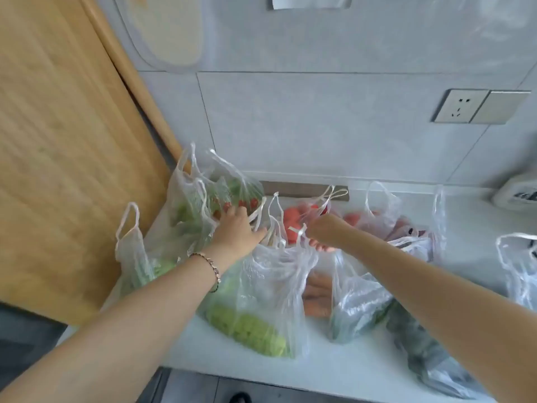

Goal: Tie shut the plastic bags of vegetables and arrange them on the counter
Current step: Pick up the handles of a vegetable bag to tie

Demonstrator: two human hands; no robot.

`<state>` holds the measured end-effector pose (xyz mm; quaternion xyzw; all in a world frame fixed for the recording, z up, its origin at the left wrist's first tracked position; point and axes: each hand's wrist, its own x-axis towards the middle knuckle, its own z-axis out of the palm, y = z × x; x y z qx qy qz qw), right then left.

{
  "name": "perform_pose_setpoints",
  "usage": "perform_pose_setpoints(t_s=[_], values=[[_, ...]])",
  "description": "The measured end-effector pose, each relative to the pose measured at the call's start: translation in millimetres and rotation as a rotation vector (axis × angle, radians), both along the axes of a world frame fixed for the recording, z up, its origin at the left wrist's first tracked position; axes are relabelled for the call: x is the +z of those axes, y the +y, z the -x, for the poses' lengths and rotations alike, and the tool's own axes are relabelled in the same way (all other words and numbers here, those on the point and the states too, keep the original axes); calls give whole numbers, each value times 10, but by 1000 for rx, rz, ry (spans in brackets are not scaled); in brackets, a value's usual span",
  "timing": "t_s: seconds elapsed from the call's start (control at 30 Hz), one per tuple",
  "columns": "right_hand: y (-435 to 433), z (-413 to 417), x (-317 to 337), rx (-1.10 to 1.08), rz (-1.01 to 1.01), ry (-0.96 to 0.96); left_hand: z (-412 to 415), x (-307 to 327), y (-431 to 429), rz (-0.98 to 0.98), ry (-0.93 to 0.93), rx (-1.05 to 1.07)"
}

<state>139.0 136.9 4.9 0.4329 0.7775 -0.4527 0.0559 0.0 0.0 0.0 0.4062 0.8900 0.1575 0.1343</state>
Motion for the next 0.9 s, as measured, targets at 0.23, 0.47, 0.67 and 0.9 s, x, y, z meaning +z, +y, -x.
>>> perform_pose_setpoints(t_s=[0.23, 0.47, 0.67, 0.9], values=[[-170, -29, -389, -102, -75, -192, 165, -238, -30, 34, -183, -68], [-263, 161, -587, -484, 183, 221, 326, -364, 40, -300, -824, 161], [-582, 283, -312, -841, 419, 757, 268, -219, -62, -540, -1121, 60], [-818, 528, -347, -776, 366, 577, 134, -207, -15, -360, -1245, -1]])
